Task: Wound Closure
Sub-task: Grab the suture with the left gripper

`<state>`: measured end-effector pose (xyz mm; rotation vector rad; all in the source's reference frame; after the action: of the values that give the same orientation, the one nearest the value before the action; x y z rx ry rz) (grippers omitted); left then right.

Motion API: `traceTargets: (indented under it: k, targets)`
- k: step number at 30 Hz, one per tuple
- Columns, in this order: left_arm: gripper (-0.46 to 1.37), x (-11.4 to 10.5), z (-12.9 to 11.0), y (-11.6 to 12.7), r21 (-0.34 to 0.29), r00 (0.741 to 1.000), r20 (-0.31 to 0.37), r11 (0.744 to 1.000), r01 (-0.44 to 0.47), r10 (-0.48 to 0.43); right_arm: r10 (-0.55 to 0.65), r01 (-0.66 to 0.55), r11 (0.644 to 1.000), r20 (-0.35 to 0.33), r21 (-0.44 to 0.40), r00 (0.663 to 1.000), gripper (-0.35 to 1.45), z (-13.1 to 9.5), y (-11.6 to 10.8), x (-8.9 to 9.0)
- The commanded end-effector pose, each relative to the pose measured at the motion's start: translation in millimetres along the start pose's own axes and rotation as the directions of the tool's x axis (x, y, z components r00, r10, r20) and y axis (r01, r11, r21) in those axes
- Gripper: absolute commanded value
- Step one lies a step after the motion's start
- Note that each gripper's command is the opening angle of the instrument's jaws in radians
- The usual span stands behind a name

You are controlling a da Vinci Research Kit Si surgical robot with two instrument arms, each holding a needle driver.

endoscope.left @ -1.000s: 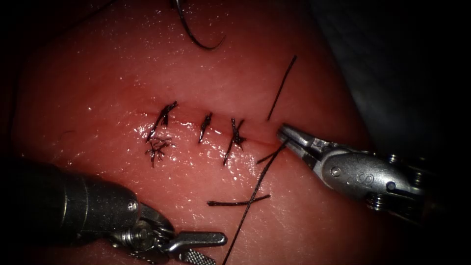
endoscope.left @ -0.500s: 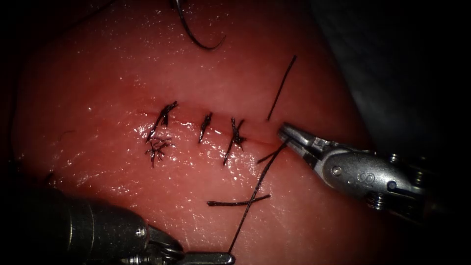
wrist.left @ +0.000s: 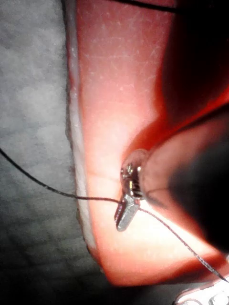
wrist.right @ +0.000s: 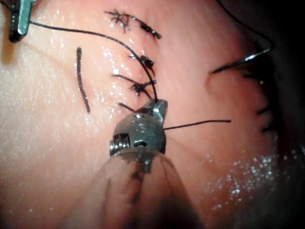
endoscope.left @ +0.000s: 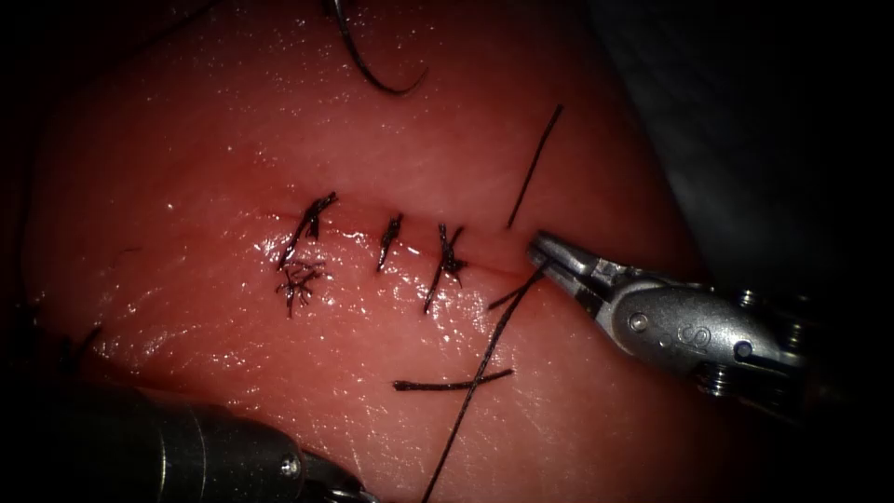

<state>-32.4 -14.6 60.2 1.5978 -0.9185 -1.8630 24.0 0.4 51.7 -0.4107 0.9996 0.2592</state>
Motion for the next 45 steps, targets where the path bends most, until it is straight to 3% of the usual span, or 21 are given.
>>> traceTargets:
  k: [1, 8, 18, 27, 36, 42, 45]
  targets:
    - [-0.35, -0.1, -0.4, -0.4, -0.006, 1.000, -0.003, 1.000, 0.014, -0.014, 0.000, 0.000, 1.000, 0.000, -0.004, 1.000, -0.35, 0.0, 0.0, 0.0]
    - [-0.35, 0.2, -1.5, -1.8, -0.004, 1.000, -0.013, 1.000, 0.025, -0.025, 0.000, 0.000, 1.000, 0.000, -0.004, 1.000, -0.35, -0.1, 0.0, 0.0]
    - [-0.35, 1.4, -3.8, -6.0, 0.001, 0.998, -0.010, 0.998, 0.056, -0.056, 0.001, -0.001, 1.000, 0.000, -0.003, 1.000, -0.35, -0.2, -0.3, 0.3]
    - [-0.35, -0.8, -6.3, -7.9, 0.004, 0.997, 0.031, 0.997, 0.074, -0.074, 0.036, -0.036, 0.999, -0.011, 0.019, 0.999, -0.35, -0.3, -0.7, 1.8]
    - [-0.35, -2.8, -7.8, -9.3, 0.006, 0.994, 0.055, 0.996, 0.093, -0.094, 0.078, -0.077, 0.993, -0.002, 0.092, 0.997, -0.35, 0.6, -2.2, 2.9]
    - [-0.35, -4.2, -8.4, -10.0, 0.016, 0.979, 0.062, 0.981, 0.192, -0.192, 0.101, -0.100, 0.990, -0.008, 0.104, 0.995, -0.35, 0.9, -2.8, 3.6]
    - [-0.35, -5.2, -8.8, -10.2, 0.019, 0.974, 0.074, 0.977, 0.214, -0.215, 0.112, -0.110, 0.988, -0.006, 0.106, 0.994, -0.13, 0.7, -2.8, 4.1]
